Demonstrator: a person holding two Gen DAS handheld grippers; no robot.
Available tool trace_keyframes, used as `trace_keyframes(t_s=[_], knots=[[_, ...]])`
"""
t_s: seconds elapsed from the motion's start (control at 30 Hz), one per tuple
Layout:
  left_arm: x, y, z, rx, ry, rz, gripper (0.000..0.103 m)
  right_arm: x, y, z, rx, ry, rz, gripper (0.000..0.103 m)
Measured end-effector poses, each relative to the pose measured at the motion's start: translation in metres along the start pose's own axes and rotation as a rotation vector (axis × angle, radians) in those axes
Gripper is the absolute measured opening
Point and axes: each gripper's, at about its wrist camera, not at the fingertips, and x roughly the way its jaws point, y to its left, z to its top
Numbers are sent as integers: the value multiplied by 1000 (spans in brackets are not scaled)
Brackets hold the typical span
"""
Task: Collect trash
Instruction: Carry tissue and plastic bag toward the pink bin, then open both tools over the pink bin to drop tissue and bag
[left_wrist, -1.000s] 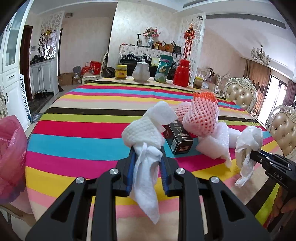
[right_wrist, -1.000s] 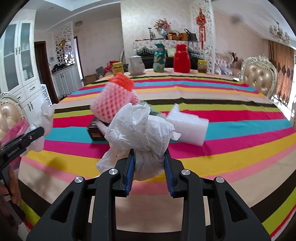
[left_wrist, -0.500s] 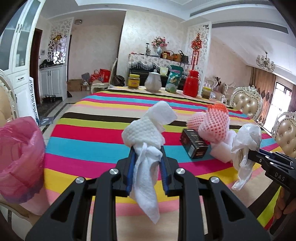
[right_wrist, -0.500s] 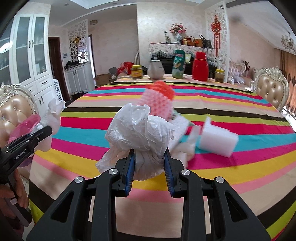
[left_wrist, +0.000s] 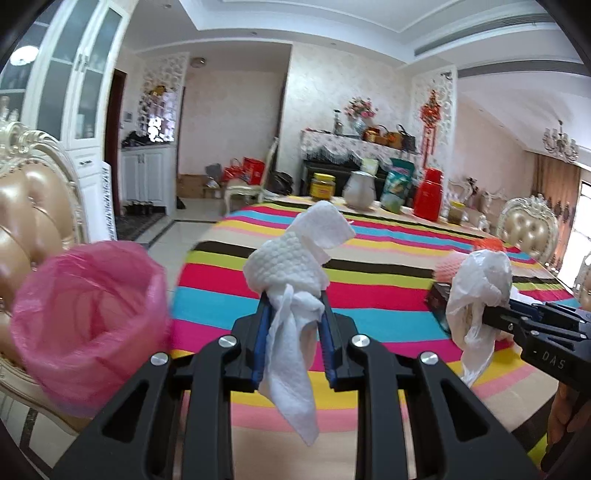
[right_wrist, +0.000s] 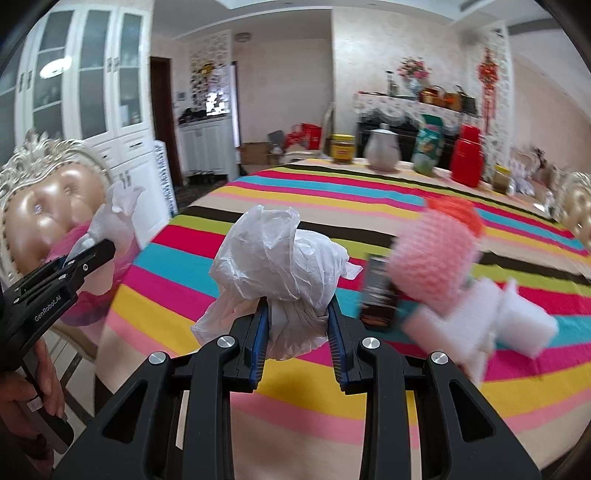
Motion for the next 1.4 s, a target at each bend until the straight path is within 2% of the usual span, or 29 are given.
trace_keyframes(t_s=[0.13,0.37,0.77,1.1,1.13,1.2,1.27,1.3,1.4], knots=[[-16,27,6,-5,-48,70,24,14,31,13,-47,-2,61,30],[-29,88,14,-59,-71,176,24,38,86,39,-131,-8,172,30],[-19,192,11,-163,2,304,24,87,187,88,-259,-12,360,30],[5,241,-4,-229,49,354,26,135,250,104,-320,16,428,31],[6,244,-5,-241,51,358,28,139,254,104,-320,19,430,33],[5,248,-9,-260,45,374,51,147,261,104,-313,31,447,52],[0,249,-12,-271,32,390,60,152,263,104,-290,38,459,68],[-2,249,-13,-274,29,395,66,151,261,104,-276,35,474,70],[-10,251,-16,-284,21,424,75,146,254,102,-270,29,470,70]])
